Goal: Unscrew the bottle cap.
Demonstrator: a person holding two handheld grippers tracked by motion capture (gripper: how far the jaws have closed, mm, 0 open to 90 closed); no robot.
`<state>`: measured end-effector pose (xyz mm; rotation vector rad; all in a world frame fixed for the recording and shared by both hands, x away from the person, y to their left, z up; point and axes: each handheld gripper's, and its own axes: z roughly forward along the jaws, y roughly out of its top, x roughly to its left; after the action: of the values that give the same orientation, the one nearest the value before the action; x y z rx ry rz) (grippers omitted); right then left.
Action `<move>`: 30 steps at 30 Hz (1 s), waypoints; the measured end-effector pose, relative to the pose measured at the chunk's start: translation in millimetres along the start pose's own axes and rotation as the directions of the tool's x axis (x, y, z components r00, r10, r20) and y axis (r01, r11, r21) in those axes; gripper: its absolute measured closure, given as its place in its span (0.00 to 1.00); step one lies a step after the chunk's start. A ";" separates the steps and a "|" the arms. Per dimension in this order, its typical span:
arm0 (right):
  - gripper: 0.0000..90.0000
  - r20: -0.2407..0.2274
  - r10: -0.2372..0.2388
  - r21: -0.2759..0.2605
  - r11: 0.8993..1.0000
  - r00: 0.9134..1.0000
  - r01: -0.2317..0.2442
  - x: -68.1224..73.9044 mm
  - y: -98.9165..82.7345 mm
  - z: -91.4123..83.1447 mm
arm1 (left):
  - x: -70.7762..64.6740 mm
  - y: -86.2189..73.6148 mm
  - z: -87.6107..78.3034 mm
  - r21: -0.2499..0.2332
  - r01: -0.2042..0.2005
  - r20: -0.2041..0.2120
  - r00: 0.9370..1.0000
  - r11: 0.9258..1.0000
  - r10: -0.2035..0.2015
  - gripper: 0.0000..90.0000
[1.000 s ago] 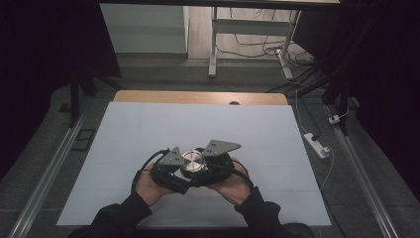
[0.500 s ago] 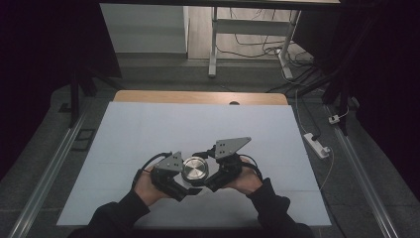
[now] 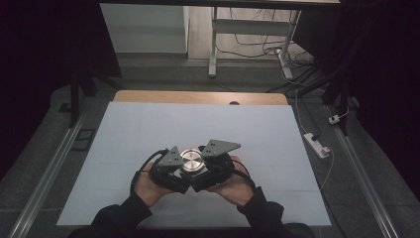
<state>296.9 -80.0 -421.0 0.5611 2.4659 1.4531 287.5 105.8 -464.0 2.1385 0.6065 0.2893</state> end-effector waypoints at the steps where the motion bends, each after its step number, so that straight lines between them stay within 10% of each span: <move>1: 0.10 0.040 0.000 -0.031 1.000 0.999 0.001 2.2 -2.3 1.5 | -1.2 1.0 0.5 0.004 0.001 -0.008 1.000 1.000 -0.001 0.17; 6: 0.21 0.039 -0.014 -0.057 0.998 0.999 0.016 1.2 -6.1 1.3 | 0.4 1.2 -1.4 -0.008 0.008 0.021 1.000 1.000 -0.007 0.17; 12: 0.21 -0.098 -0.055 -0.061 0.997 0.994 0.049 -9.6 -6.7 -3.0 | 4.6 -0.6 -2.7 -0.022 -0.037 0.139 0.989 0.999 0.040 0.17; 18: 0.21 -0.322 -0.083 -0.063 0.996 0.943 0.066 -26.3 -8.4 -6.4 | 4.7 -1.9 -2.7 -0.040 -0.093 0.260 0.960 0.995 0.100 0.17; 21: 0.21 -0.384 -0.101 -0.070 0.994 0.918 0.081 -30.3 -10.1 -8.5 | 2.0 -1.0 -1.4 -0.044 -0.099 0.270 0.957 0.994 0.107 0.17; 23: 0.19 -0.379 -0.085 -0.056 0.996 0.921 0.069 -31.0 -8.4 -10.1 | 1.9 -0.7 -1.3 -0.043 -0.098 0.259 0.960 0.994 0.106 0.17; 30: 0.01 -0.216 0.014 0.016 1.000 0.976 -0.010 -24.4 2.9 -17.0 | 5.3 -1.6 -3.5 -0.033 -0.014 0.089 0.996 0.999 0.017 0.17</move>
<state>313.1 -102.7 -410.2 0.4418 2.6432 1.5778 290.1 111.8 -463.2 2.1136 0.5301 0.2096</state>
